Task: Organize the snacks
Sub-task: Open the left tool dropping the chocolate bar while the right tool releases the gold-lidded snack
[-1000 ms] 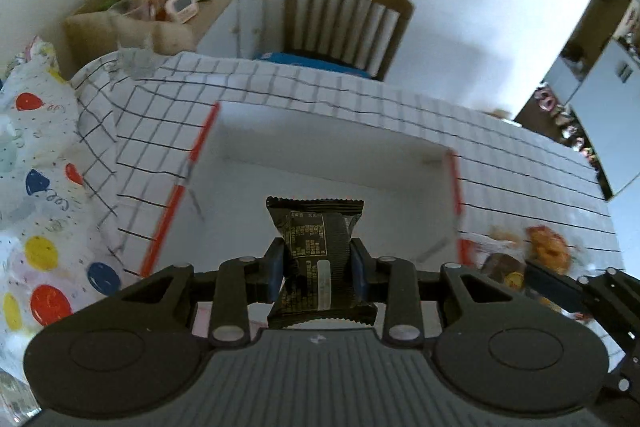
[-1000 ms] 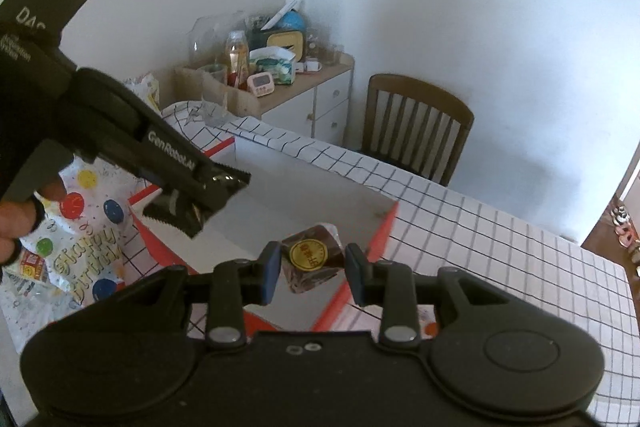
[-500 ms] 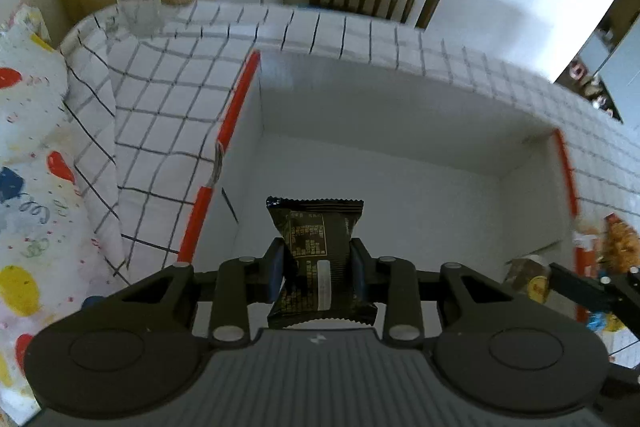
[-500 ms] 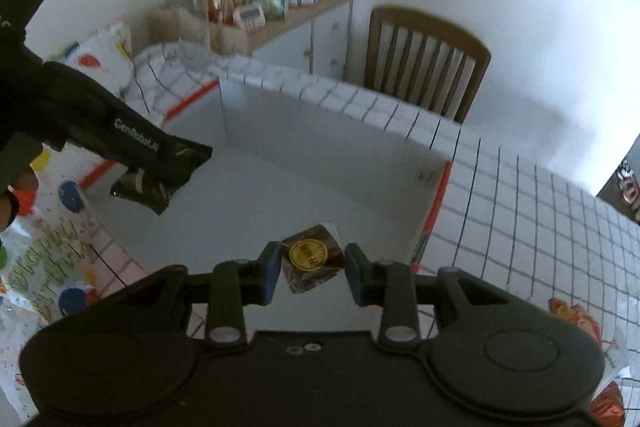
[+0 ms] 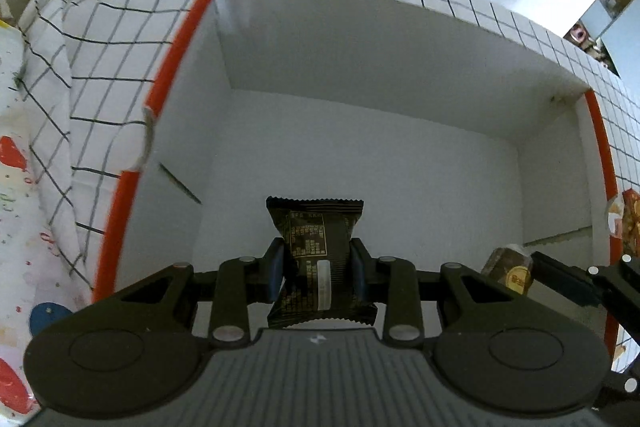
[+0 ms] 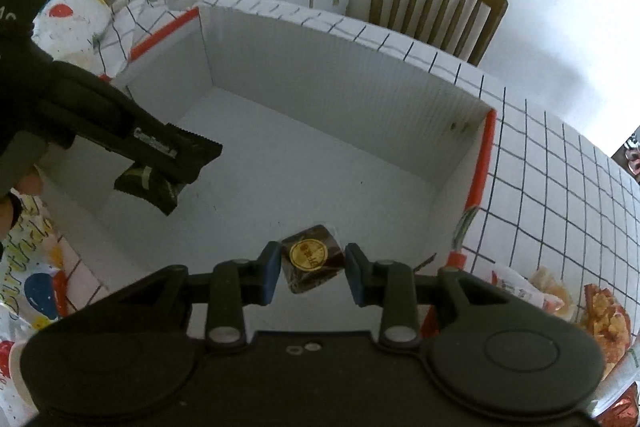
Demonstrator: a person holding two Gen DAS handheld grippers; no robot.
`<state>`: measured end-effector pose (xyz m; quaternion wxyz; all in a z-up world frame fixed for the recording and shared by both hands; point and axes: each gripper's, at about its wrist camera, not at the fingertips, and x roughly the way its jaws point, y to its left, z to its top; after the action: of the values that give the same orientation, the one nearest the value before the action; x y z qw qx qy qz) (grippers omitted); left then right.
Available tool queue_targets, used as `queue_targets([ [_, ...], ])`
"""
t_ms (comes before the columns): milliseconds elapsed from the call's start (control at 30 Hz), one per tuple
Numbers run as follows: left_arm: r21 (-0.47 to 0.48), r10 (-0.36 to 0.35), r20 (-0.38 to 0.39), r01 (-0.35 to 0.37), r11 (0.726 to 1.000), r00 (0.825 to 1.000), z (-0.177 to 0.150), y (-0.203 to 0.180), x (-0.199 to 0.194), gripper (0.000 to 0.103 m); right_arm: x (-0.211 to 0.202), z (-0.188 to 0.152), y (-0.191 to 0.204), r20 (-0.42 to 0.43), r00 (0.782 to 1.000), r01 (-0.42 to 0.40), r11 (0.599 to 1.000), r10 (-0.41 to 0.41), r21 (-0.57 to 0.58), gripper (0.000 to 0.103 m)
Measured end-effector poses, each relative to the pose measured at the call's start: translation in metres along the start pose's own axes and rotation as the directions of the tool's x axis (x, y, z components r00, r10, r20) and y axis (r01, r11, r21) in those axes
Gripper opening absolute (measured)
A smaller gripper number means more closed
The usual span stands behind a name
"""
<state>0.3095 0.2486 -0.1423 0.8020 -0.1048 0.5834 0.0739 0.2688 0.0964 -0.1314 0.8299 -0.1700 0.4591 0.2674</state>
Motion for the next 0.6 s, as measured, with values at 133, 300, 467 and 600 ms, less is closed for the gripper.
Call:
queue_targets([
  [133,0.011,-0.007,-0.014,0.007,1.000,1.000,-0.004,-0.003,0.007,0.033,0.002,0.001,0.004,-0.012,1.000,0.009,1.000,-0.009,-0.013,0.033],
  [300,-0.009,-0.021,-0.002,0.021,1.000,1.000,-0.003,-0.002,0.005,0.063,0.003,0.002,0.005,-0.012,1.000,0.015,1.000,-0.015,-0.022,0.035],
  [467,-0.013,-0.035,0.025,0.036,0.999,0.999,-0.005,-0.001,-0.009,0.064,-0.003,0.004,0.002,0.000,1.000,0.019,1.000,-0.019,-0.002,0.040],
  [600,0.002,-0.035,0.068,0.035,0.999,0.997,-0.011,-0.001,-0.029,0.064,-0.015,0.003,-0.002,0.024,1.000,0.007,1.000,-0.008,0.022,0.046],
])
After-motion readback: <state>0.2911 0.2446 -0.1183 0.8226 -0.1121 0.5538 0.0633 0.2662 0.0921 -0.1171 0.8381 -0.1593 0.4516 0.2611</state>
